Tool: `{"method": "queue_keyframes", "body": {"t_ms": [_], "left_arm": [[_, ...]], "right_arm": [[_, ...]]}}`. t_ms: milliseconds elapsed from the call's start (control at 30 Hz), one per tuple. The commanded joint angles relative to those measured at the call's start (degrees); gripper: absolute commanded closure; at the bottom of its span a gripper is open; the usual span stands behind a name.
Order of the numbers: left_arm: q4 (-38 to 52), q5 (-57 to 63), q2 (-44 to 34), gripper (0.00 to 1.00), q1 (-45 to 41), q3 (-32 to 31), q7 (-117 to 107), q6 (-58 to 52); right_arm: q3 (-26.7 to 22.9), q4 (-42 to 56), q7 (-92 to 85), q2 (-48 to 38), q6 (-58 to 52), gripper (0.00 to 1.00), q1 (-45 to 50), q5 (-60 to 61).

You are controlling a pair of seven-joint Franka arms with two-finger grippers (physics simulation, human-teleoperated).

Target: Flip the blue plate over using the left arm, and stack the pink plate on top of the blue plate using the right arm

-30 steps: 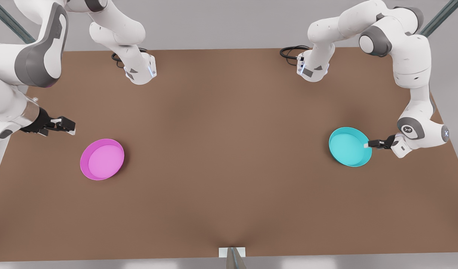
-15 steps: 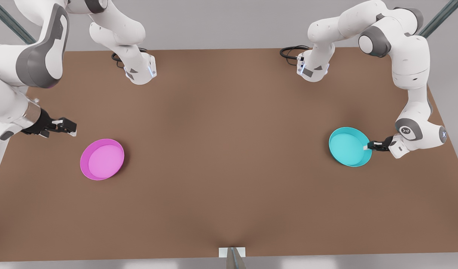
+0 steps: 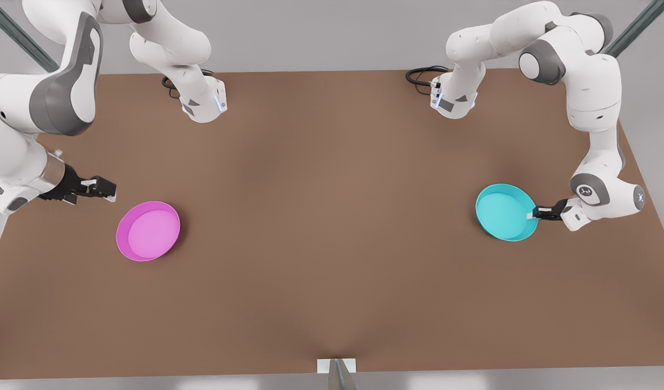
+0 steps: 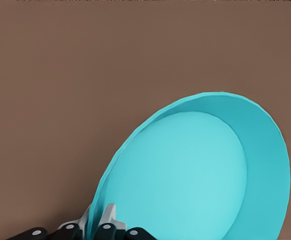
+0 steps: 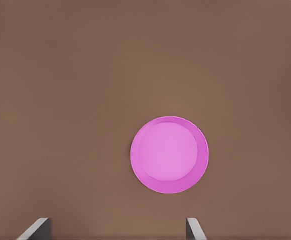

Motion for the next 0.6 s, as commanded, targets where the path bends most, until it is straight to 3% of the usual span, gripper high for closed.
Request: {"method": "queue_keyframes", "body": {"t_ms": [0,200,300,400,567], "left_arm": [[0.17,-0.15,-0.14,0.79,-0.09,0.01,-0.94,-0.14],[4.47,3.71,-3.38,0.79,-3.61,-1.58,-15.78,-0.41],[13.96,12.33,-7.60,0.79,-8.35,-1.66,-31.78,-10.51],[28.62,22.33,-6.73,0.79,-19.42,-1.57,-51.35,-20.61],[39.36,40.89,-5.94,0.79,-38.76,-1.49,-87.77,-22.73]], "right_arm": [[-0.01,0.01,-0.23,0.02,-0.29,0.00,0.01,0.00],[-0.01,0.01,-0.14,0.02,-0.29,0.00,0.01,0.09],[-0.01,0.01,-0.14,0.02,-0.29,0.00,0.09,0.09],[-0.01,0.01,-0.23,0.02,-0.29,0.00,0.09,0.09],[-0.01,0.09,-0.14,0.02,-0.29,0.00,0.09,0.09]]}}
